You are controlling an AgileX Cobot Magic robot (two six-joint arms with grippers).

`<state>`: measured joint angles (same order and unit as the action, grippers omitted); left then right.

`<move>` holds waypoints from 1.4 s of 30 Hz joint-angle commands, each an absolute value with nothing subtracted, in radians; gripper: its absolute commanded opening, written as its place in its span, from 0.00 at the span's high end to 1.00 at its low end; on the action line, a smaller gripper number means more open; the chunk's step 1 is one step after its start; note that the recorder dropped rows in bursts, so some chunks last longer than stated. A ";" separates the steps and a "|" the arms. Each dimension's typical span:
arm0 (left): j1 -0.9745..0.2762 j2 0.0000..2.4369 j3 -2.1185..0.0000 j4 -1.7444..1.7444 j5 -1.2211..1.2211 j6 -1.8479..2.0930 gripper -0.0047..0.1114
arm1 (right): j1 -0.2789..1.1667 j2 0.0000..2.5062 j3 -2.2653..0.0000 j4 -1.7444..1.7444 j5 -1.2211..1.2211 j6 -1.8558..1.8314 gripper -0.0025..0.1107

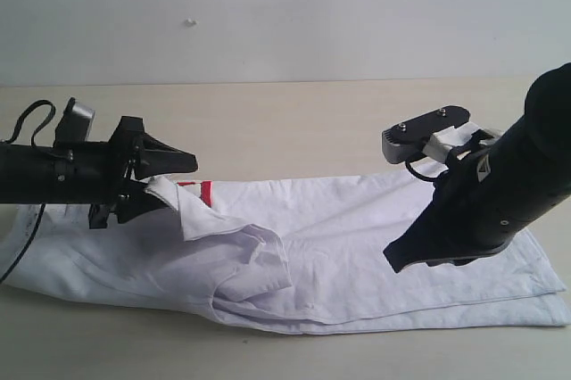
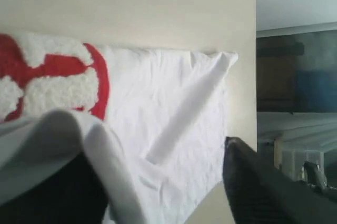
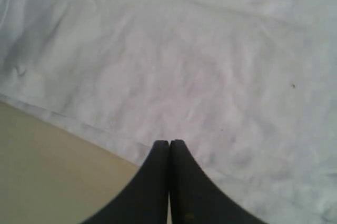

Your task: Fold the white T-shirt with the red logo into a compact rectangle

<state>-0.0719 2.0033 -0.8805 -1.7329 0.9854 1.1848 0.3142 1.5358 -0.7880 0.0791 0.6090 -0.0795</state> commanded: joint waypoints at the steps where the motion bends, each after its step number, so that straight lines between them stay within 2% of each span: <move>1: -0.081 2.018 -0.911 -1.744 1.044 1.194 0.55 | 0.315 1.534 -0.784 0.080 0.594 -0.085 0.98; 7: -0.135 2.065 -0.948 -1.744 1.039 1.196 0.52 | 0.315 1.534 -0.784 0.080 0.596 -0.085 0.98; 12: -0.125 2.066 -0.981 -1.744 1.055 1.196 0.50 | 0.315 1.534 -0.784 0.080 0.606 -0.085 0.98; 16: -0.061 2.034 -0.983 -1.744 1.092 1.196 0.50 | 0.315 1.534 -0.784 0.080 0.612 -0.085 0.98; 29: 0.284 1.919 -0.983 -1.213 1.073 1.111 0.50 | 0.315 1.534 -0.784 0.080 0.620 -0.085 0.98; 36: 0.399 1.889 -0.983 -1.029 0.995 1.005 0.29 | 0.315 1.534 -0.784 0.080 0.627 -0.085 0.98; 42: 0.410 1.891 -0.983 -0.868 0.944 0.930 0.29 | 0.315 1.534 -0.784 0.080 0.631 -0.087 0.98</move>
